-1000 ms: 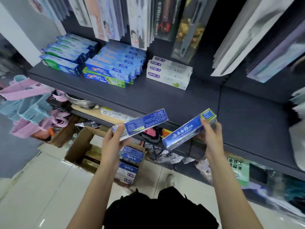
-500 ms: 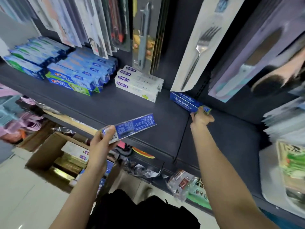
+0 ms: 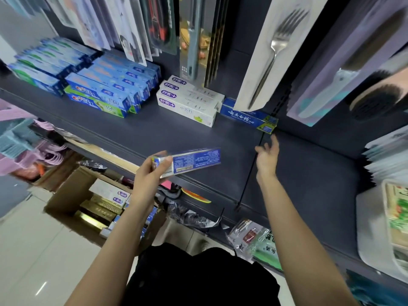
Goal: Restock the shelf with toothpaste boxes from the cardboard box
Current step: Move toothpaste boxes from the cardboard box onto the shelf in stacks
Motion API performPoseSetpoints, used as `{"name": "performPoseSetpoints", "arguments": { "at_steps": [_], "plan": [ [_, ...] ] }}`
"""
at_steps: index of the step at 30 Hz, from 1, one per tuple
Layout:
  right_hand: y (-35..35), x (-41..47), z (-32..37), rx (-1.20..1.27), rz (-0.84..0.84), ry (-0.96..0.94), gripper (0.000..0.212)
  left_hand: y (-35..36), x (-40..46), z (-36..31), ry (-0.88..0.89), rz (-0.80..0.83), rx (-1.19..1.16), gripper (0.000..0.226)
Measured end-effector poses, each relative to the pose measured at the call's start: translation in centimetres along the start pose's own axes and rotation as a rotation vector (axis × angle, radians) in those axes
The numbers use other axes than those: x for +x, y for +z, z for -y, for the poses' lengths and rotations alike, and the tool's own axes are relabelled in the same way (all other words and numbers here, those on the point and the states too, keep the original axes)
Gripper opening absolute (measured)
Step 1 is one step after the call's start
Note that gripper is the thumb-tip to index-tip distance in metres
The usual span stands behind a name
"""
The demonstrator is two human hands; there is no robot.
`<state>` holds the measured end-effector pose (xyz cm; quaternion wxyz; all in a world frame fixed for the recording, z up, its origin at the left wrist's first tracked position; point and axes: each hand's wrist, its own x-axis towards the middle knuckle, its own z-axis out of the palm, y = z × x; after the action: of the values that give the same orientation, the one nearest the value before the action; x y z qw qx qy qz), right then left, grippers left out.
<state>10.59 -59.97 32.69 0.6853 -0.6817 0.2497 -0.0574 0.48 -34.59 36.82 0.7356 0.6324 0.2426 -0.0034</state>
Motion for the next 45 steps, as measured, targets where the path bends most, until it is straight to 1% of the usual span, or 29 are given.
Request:
{"name": "performPoseSetpoints", "arguments": {
  "at_steps": [1,4,5,6,7,8,9,10,11,12,13,14,16,18,20,21,23,24,25,27,29,31,33,37,38,41,42,43,45],
  "plan": [
    [-0.3,-1.9,-0.5,-0.107,0.045,-0.066,0.059,0.2,0.1,-0.2,0.003,0.038,0.022,0.015],
    [-1.3,-6.8,-1.1,-0.440,0.271,-0.271,0.049,1.0,0.8,-1.2,0.007,0.154,0.087,0.015],
    [-1.7,-8.1,-1.0,-0.555,0.311,-0.360,0.048,1.2,1.0,-1.5,0.047,0.177,0.133,0.017],
    [-2.2,-9.1,-0.7,-0.669,0.306,-0.453,0.047,1.6,0.9,-2.0,0.143,0.191,0.219,0.020],
    [-2.6,-10.1,-0.3,-0.736,0.266,-0.502,0.047,2.0,0.7,-2.4,0.297,0.194,0.344,0.024],
    [-2.9,-10.8,-0.1,-0.751,0.202,-0.490,0.047,2.4,0.1,-2.7,0.489,0.203,0.469,0.030],
    [-3.1,-11.5,0.3,-0.671,0.155,-0.378,0.046,3.1,-0.7,-2.8,0.696,0.232,0.572,0.036],
    [-3.1,-12.1,1.1,-0.468,0.161,-0.156,0.043,3.7,-1.4,-2.5,0.892,0.274,0.650,0.041],
    [-2.9,-12.5,1.8,-0.160,0.228,0.122,0.040,4.4,-2.1,-1.9,1.069,0.318,0.708,0.043],
    [-2.9,-12.8,2.4,0.082,0.309,0.340,0.041,5.1,-2.7,-1.2,1.201,0.360,0.747,0.044],
    [-3.1,-12.8,2.8,0.226,0.394,0.451,0.046,5.7,-3.1,-0.3,1.293,0.399,0.771,0.041],
    [-3.2,-12.6,2.9,0.288,0.448,0.485,0.051,6.2,-3.3,0.4,1.364,0.436,0.786,0.036],
    [-3.3,-12.3,2.7,0.353,0.450,0.470,0.054,6.7,-3.3,1.8,1.440,0.541,0.821,0.030],
    [-3.5,-11.8,2.6,0.433,0.381,0.474,0.042,6.8,-2.9,2.9,1.437,0.692,0.895,0.036],
    [-4.0,-11.1,2.4,0.396,0.339,0.460,0.024,6.8,-2.5,3.3,1.361,0.822,0.979,0.055],
    [-4.1,-10.7,2.4,0.346,0.338,0.451,0.019,6.7,-2.3,3.2,1.312,0.854,1.009,0.061],
    [-4.3,-9.7,2.4,0.208,0.342,0.403,0.020,6.3,-1.7,3.3,1.230,0.832,1.023,0.062],
    [-4.5,-9.2,2.6,0.085,0.336,0.338,0.024,5.9,-1.2,3.5,1.173,0.795,1.027,0.060],
    [-4.7,-8.4,2.8,-0.097,0.324,0.230,0.028,5.5,-0.8,3.6,1.101,0.737,1.049,0.057],
    [-5.1,-6.5,3.1,-0.608,0.291,-0.058,0.041,4.7,0.3,4.2,0.941,0.553,1.162,0.054],
    [-4.9,-4.3,3.3,-1.092,0.208,-0.280,0.051,3.9,1.5,4.7,0.753,0.372,1.307,0.057],
    [-4.0,-2.1,3.1,-1.325,0.126,-0.493,0.046,3.1,2.7,5.1,0.581,0.309,1.409,0.055],
    [-2.7,0.7,2.5,-1.388,0.077,-0.646,0.043,2.5,3.6,5.3,0.522,0.297,1.478,0.054],
    [-0.1,5.5,1.2,-1.374,0.031,-0.789,0.046,2.3,4.1,5.2,0.537,0.317,1.557,0.052],
    [0.4,6.3,0.7,-1.368,-0.006,-0.800,0.046,2.2,4.1,5.1,0.536,0.330,1.560,0.051],
    [1.6,6.7,-1.0,-1.382,-0.194,-0.779,0.052,1.8,4.8,4.4,0.535,0.380,1.565,0.049],
    [1.8,6.1,-1.4,-1.355,-0.206,-0.767,0.055,1.6,4.9,4.1,0.521,0.415,1.578,0.049],
    [2.0,5.4,-1.7,-1.310,-0.179,-0.761,0.056,1.3,4.9,3.8,0.507,0.449,1.585,0.050],
    [2.5,3.0,-2.1,-1.217,-0.077,-0.714,0.057,0.3,4.4,3.5,0.529,0.454,1.557,0.050]
  ]
}}
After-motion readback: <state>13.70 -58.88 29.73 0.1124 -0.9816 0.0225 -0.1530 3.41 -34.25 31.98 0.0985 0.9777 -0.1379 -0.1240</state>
